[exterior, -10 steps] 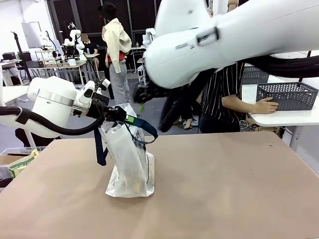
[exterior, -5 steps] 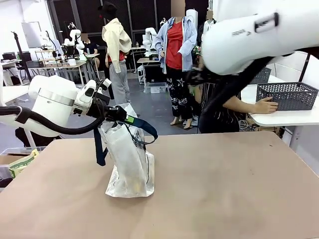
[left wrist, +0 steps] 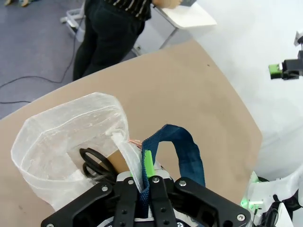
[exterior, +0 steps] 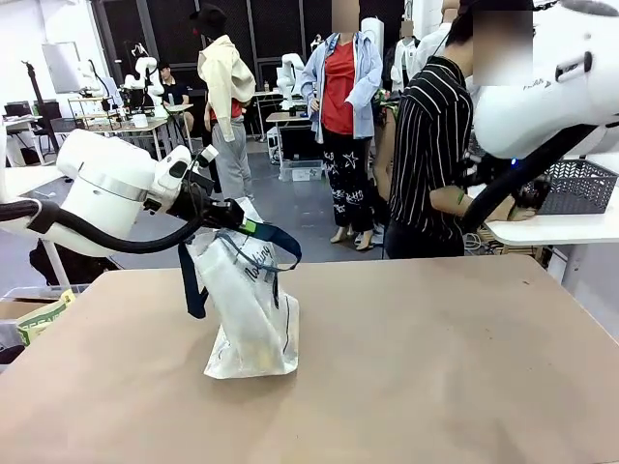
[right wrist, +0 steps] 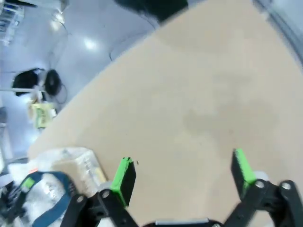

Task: Transfer purchased items from the store into the shopping bag.
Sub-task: Move the Reusable shopping bag to the right side of the table.

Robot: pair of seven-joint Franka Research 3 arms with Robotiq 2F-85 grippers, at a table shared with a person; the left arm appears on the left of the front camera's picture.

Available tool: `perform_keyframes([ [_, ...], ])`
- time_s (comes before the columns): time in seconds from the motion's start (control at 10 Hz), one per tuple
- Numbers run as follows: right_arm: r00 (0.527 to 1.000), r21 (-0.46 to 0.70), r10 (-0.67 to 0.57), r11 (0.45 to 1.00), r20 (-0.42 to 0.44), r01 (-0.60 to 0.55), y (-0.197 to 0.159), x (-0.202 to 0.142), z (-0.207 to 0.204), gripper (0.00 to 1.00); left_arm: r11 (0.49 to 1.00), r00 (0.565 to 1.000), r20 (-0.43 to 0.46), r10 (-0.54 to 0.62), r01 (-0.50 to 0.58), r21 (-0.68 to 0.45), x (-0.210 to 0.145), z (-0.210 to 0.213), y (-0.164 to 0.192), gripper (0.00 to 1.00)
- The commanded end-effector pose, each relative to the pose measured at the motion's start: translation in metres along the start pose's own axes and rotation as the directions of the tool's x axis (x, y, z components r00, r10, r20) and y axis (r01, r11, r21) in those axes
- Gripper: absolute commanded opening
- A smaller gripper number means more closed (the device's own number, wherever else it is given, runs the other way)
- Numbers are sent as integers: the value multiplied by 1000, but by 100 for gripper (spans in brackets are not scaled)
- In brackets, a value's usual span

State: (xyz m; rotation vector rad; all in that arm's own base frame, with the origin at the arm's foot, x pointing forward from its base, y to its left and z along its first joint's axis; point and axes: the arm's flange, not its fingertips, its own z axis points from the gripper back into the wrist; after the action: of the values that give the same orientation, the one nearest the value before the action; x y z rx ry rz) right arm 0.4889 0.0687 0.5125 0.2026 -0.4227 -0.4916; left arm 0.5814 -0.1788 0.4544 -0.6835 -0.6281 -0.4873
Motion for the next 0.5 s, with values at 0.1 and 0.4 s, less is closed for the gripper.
perform_keyframes([
  [0.1,998,-10,38,999,44,-38,5,2,23,100,988,1000,16,3,-5,155,19,41,-16,0],
  [0.4,998,-10,38,999,44,-38,5,2,23,100,971,1000,30,7,-14,237,27,85,-14,0],
])
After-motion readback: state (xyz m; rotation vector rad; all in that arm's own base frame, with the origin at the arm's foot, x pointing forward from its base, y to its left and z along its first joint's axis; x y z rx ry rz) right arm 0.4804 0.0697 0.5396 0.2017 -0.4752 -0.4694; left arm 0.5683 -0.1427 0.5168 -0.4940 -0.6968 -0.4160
